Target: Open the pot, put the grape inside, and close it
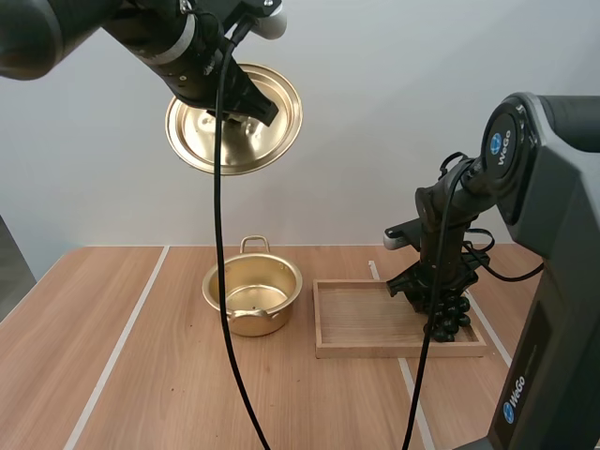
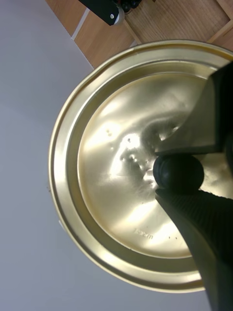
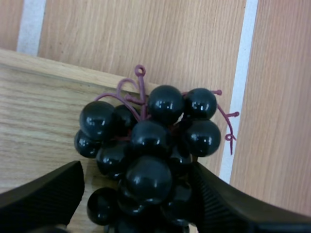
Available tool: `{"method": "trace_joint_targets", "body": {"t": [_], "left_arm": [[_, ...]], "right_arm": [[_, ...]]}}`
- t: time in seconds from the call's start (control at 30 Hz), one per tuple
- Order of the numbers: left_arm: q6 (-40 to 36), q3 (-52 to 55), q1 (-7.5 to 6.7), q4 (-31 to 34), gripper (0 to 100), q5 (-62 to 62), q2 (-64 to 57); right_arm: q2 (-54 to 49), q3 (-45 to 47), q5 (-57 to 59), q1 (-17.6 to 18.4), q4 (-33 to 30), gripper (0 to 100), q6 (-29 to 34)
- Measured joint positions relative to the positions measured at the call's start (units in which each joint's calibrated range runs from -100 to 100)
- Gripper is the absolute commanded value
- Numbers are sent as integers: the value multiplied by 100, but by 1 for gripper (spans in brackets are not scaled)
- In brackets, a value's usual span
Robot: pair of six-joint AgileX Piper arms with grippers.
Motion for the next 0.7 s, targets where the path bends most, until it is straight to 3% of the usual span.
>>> {"method": "trace_joint_targets", "body": {"t": [0.2,0.23,0.33,0.43,0.7], "left_arm": [[0,0,0,0,0,0,0],[0,0,0,0,0,0,0],[0,0,0,0,0,0,0],[0,0,0,0,0,0,0],[0,0,0,0,0,0,0]], "right_arm": [[3,0,-16,0,-10,100,0],[3,0,-16,0,-10,92,0],[3,0,-16,0,-10,44,0],[3,-10,-86,0,-32,3,0],[3,-10,-137,0,-10,0,11]]}}
